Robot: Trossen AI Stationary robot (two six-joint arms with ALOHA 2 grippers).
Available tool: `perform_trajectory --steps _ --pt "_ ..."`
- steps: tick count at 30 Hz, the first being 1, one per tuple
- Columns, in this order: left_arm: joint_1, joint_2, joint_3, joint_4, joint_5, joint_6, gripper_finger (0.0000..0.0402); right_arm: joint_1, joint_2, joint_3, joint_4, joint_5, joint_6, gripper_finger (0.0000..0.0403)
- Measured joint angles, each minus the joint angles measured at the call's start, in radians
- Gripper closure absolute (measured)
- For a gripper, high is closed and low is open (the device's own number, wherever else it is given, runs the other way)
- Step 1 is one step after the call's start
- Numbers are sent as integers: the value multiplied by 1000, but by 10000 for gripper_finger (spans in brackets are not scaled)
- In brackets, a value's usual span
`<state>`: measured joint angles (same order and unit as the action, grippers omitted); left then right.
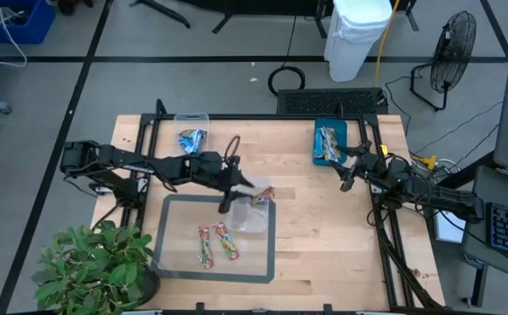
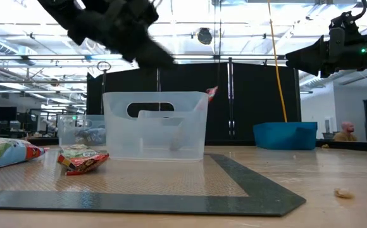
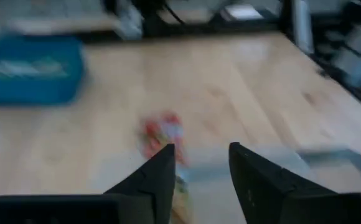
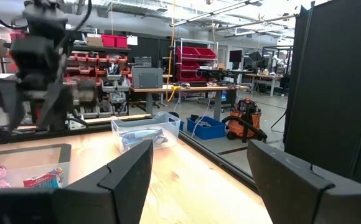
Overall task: Pick and place Granola Bars by type
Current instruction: Put the red granola bar into the bottom transparent bin
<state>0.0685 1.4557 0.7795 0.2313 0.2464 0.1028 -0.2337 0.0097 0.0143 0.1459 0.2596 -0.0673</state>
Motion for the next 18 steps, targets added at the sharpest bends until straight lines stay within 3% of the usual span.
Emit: perform_trajectory --steps 3,8,18 --pt "2 0 1 32 -39 52 288 0 0 0 0 0 0 151" --pt "12 14 0 83 -35 95 389 0 0 0 0 0 0 151" --pt "24 142 0 230 -8 67 398 0 0 0 1 0 0 151"
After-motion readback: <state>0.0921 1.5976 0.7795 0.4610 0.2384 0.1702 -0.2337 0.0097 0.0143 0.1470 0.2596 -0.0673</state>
